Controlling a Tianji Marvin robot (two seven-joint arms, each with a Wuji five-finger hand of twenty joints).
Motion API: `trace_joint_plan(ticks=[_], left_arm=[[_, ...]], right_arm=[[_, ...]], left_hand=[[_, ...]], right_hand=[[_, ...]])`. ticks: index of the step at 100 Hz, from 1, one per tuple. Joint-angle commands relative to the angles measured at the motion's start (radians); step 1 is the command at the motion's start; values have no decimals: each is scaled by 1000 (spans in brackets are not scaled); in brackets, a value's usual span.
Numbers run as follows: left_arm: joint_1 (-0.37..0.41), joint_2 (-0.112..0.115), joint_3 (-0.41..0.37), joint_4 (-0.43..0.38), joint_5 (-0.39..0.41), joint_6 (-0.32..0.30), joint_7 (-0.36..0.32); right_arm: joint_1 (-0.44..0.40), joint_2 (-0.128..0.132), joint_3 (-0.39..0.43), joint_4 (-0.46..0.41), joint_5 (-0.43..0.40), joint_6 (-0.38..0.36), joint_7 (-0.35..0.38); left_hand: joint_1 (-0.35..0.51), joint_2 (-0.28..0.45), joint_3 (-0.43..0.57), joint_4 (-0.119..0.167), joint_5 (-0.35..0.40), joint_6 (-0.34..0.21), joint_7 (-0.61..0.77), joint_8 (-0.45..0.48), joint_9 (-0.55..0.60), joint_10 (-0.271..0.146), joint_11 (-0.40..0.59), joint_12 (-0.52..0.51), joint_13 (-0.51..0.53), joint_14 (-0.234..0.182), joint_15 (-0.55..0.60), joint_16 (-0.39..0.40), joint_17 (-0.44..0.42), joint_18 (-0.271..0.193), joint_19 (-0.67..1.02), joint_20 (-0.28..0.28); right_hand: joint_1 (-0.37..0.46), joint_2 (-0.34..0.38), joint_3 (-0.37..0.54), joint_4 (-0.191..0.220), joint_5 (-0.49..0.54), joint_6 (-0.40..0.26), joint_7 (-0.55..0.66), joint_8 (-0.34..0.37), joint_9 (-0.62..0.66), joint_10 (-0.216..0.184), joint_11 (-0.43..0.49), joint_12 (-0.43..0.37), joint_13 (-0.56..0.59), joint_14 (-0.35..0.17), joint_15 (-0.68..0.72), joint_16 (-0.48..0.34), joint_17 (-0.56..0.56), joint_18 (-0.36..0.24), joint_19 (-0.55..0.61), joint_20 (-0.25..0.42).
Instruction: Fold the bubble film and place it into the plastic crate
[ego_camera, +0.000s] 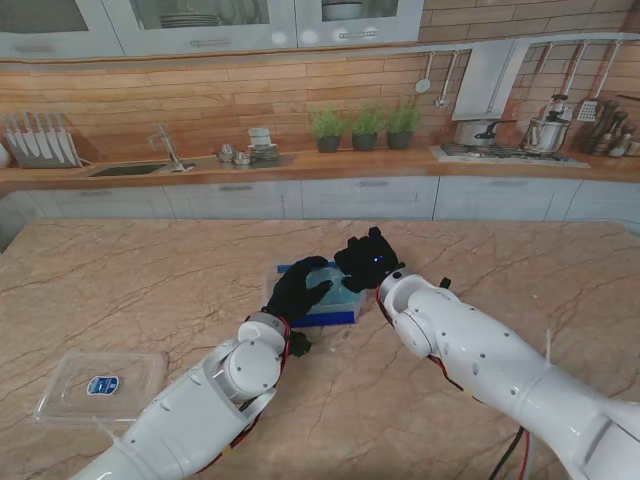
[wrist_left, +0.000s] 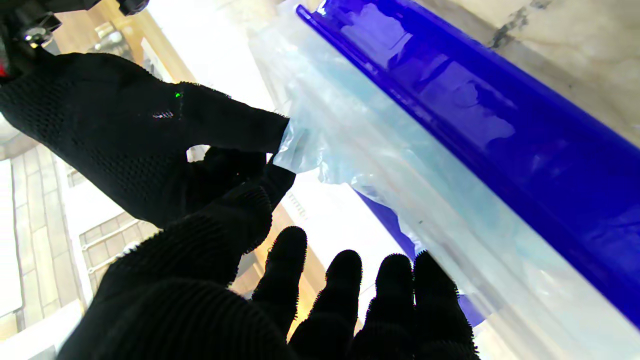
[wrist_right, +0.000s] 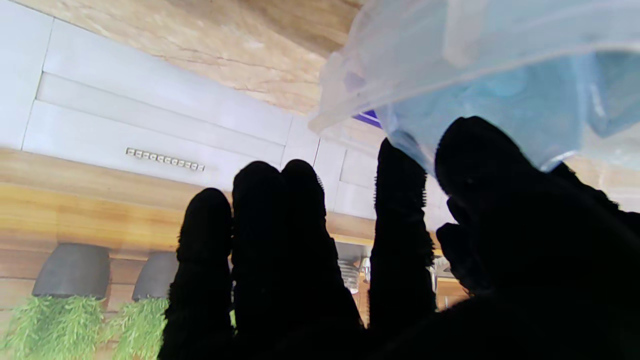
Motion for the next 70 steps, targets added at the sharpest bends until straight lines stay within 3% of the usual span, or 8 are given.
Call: trace_joint_plan(ticks=[1,70], left_arm=[[12,0,-4,-18,4,-7,12],[59,19,-48,-99,25,-29,34]], right_arm=[[-10,7,3,-24,-11,2,-4],[-83,45,117,-142,-100,-9,15]], left_hand=[[-23,32,-13,38,24,-43,10,-9,-31,-7,14,9,3,10,15,11,-6,-10,24,9],[-25,34,-31,39,42,-48,0,-13,-29,-10,34,21,3,13,44,26,-11,4,62,27]], right_hand=[[2,2,-21,-10,0,12,16,0,1,36,0,-10,-8,3,0,-6,-4,16,6,6],[-9,-17,-28,-14,-13,33,-9,-4,-7,40,-6,-14,-16,7,-5,-9,-9,18,4,4]])
